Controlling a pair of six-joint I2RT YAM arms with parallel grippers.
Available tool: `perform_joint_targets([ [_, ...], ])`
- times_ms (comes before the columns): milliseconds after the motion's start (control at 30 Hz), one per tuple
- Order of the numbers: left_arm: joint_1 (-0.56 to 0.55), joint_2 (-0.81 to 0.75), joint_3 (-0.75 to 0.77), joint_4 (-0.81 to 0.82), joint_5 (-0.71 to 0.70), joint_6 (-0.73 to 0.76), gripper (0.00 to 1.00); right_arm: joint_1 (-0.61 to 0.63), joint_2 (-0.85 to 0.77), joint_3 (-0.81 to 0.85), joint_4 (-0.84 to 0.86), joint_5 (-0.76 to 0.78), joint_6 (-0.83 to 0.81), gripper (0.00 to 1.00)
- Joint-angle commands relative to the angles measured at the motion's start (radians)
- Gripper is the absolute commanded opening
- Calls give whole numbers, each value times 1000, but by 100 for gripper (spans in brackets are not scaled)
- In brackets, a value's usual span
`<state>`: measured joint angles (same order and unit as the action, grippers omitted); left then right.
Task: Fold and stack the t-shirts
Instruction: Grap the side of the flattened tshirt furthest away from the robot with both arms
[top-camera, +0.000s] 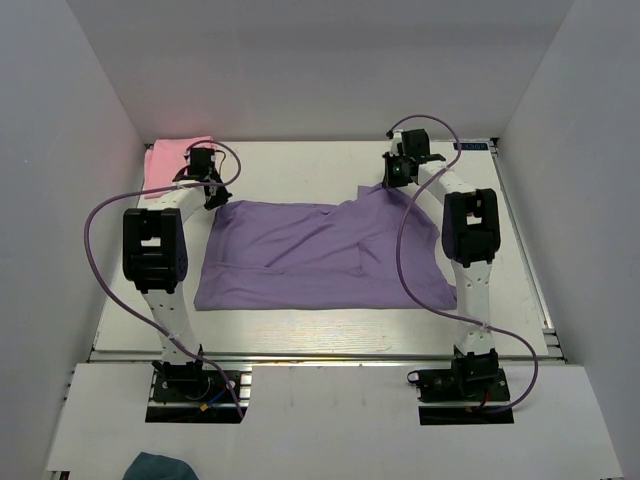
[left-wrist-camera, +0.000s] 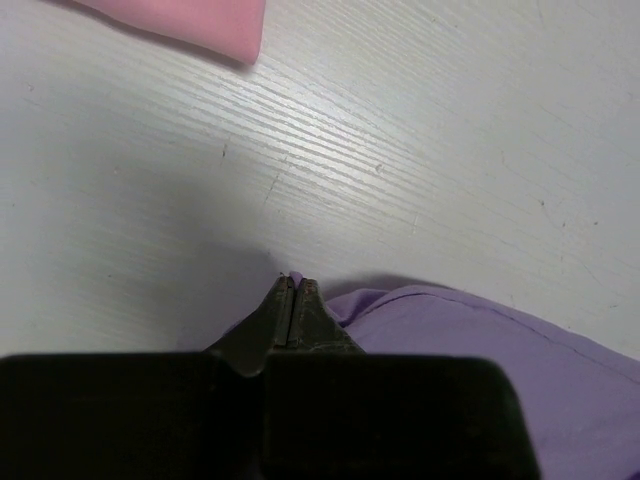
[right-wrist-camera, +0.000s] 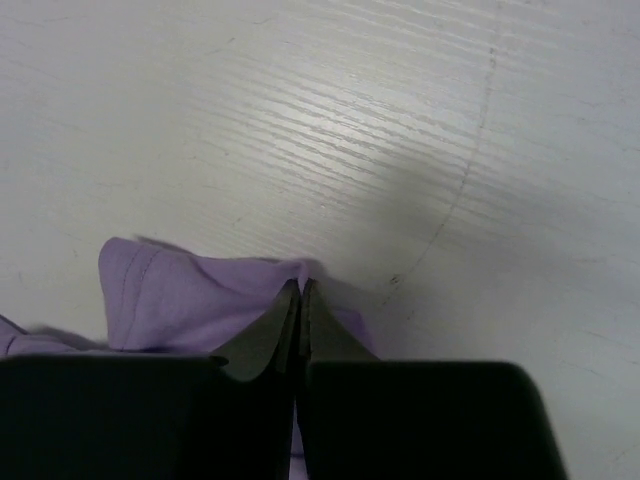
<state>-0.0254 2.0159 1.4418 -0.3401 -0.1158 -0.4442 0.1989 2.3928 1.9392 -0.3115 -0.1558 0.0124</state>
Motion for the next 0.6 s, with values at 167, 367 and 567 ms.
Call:
perform_joint_targets([
  [167, 5, -109, 23, -2, -7, 24, 0, 2, -266, -237, 265, -76, -77, 0],
  [367, 5, -186, -46, 27, -7, 35, 0, -6, -446, -419, 491, 28, -33, 0],
  [567, 5, -195, -46, 27, -7, 35, 0, -10, -443, -404, 483, 137, 41, 0],
])
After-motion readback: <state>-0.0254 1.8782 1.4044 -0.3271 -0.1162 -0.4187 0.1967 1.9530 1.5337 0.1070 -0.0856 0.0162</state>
